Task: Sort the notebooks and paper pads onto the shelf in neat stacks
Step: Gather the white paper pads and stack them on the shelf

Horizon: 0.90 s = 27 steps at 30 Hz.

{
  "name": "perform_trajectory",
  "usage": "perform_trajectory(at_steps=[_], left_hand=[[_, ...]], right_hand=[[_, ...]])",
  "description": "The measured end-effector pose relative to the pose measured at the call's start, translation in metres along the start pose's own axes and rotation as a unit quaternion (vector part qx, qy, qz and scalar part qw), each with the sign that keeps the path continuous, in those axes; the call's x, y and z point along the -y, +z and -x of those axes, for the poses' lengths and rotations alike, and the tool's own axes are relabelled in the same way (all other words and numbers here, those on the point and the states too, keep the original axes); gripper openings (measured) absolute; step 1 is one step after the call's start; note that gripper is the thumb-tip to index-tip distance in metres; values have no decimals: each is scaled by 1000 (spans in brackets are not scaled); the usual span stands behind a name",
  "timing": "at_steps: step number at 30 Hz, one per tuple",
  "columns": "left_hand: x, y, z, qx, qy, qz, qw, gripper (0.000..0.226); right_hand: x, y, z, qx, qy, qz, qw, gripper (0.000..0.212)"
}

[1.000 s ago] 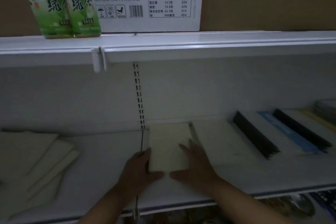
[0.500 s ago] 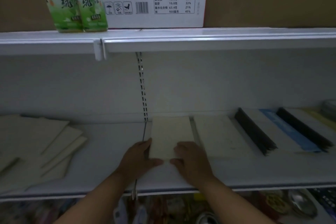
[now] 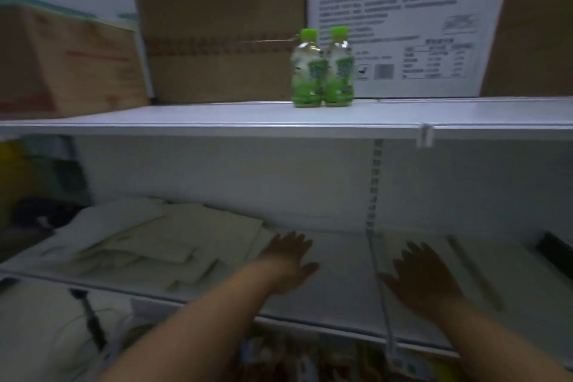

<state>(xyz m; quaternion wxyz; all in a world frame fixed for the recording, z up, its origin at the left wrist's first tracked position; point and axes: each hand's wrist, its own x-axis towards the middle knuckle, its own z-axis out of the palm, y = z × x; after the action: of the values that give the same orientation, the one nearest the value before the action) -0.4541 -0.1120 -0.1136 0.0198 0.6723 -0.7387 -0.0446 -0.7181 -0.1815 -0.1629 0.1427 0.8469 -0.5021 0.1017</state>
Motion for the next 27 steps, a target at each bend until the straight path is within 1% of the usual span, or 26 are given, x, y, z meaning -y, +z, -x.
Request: perform_trajectory(at_steps=[1,2,3,4,5,6,9,13,15,18,21,25,27], left_hand=[[28,-11,14,-5,-23,-24,999,64],[56,-23,29,-12,-49,-42,998,63],[82,-32,46,-19,-75,-56,995,63],[107,-39,63,-26,-99,-65,993,63],[130,-45,81,-31,-122,-68,990,62],[152,-48,99,-32,-143,-64,987,63],[205,-46,147,-15,-179,-49,983,63],[258,-44,188,-14,-207,-28,978,62],[280,-44,198,-51,-221,5,974,58],[309,-42,206,-111,-241,26,964,52],[332,-37,211,-105,-255,27,961,49],[368,-52,213,-70,-286,8,956,49],[387,-66,211,-79,-307,0,948,48]], right_hand=[[38,-20,-14,-1,-27,14,1000,90],[79,-35,-27,7,-56,6,998,82],[119,-43,-38,12,-90,-25,996,69],[156,-52,-43,47,-125,-51,990,58],[190,-56,-48,83,-145,-77,983,54],[220,-58,-51,100,-163,-91,977,52],[288,-57,-56,108,-221,-97,964,49],[342,-54,-71,122,-255,-93,955,49],[364,-55,-87,111,-262,-101,953,47],[398,-54,-116,68,-272,-114,953,47],[431,-52,-148,54,-297,-130,944,50],[472,-45,-197,79,-307,-164,934,56],[489,-37,-219,80,-307,-186,930,60]])
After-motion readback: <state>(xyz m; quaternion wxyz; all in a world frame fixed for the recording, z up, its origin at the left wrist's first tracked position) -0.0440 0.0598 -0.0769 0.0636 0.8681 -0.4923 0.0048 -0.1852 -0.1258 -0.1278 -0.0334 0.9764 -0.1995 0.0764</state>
